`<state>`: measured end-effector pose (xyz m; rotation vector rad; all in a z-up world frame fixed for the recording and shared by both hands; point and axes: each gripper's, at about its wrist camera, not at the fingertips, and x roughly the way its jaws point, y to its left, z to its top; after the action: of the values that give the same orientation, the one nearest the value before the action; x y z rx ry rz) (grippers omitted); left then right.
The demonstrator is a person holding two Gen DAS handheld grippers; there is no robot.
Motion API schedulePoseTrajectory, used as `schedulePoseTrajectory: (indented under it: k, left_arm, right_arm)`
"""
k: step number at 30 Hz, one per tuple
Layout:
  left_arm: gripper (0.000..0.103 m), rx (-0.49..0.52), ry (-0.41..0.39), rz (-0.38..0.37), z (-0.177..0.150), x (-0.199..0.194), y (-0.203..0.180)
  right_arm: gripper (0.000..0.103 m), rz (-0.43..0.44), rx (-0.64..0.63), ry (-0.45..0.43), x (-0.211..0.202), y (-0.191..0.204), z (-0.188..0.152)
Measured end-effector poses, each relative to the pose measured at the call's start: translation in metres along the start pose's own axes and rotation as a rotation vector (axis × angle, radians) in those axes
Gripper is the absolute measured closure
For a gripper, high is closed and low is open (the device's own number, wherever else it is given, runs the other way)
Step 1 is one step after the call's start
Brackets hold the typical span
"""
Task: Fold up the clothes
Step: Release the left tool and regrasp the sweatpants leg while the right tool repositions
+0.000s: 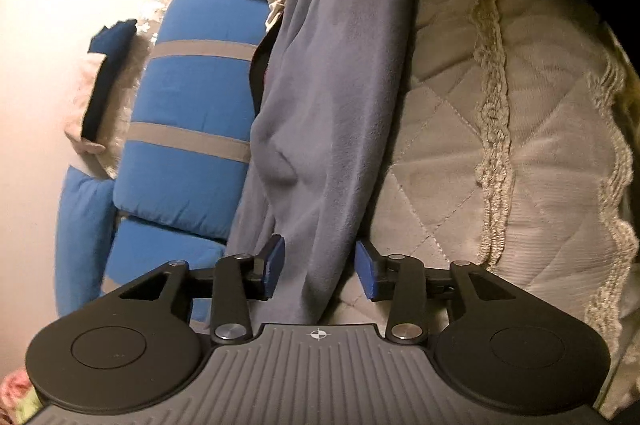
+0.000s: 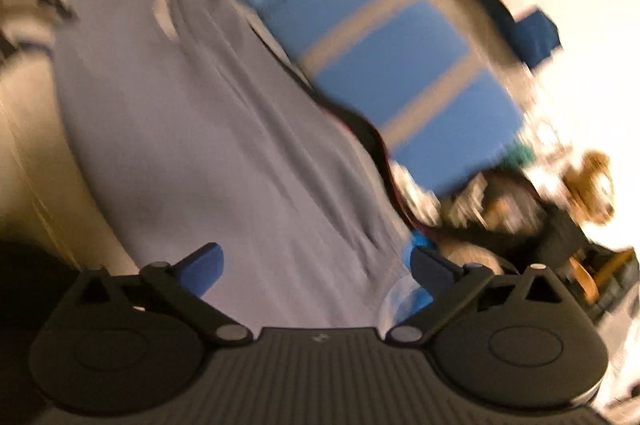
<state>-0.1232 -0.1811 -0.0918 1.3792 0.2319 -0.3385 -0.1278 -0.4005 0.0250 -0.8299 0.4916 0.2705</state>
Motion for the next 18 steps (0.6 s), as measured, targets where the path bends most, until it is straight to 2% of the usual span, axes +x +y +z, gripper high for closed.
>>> schedulePoseTrajectory:
  k: [5, 6, 7, 10, 15, 17, 18]
  left_arm:
    - [0.066, -0.014, -0.031, 0.027, -0.001, -0.002, 0.003]
    - [0.079, -0.017, -0.037, 0.032, -0.002, -0.002, 0.004]
    - [0.101, -0.019, -0.043, 0.037, -0.002, -0.003, 0.004]
    - [0.1, -0.043, -0.064, 0.045, -0.002, -0.005, 0.011]
    - [0.1, -0.181, -0.084, -0.04, -0.005, -0.008, 0.036]
    - [0.1, -0.211, -0.088, -0.069, -0.006, -0.009, 0.041]
    - [0.1, -0.216, -0.091, -0.076, -0.007, -0.009, 0.042]
  right_arm:
    - [0.0, 0.059, -0.117, -0.119, -0.009, 0.079, 0.045]
    - [0.0, 0.071, -0.151, -0.138, -0.007, 0.094, 0.051]
    - [0.0, 0.078, -0.187, -0.159, -0.005, 0.109, 0.055]
    - [0.0, 0.084, -0.298, -0.224, 0.004, 0.149, 0.063]
    - [0.002, -0.017, -0.439, -0.35, 0.018, 0.192, 0.072]
    - [0.008, -0.057, -0.498, -0.371, 0.027, 0.203, 0.073]
    - [0.014, -0.083, -0.532, -0.376, 0.031, 0.209, 0.073]
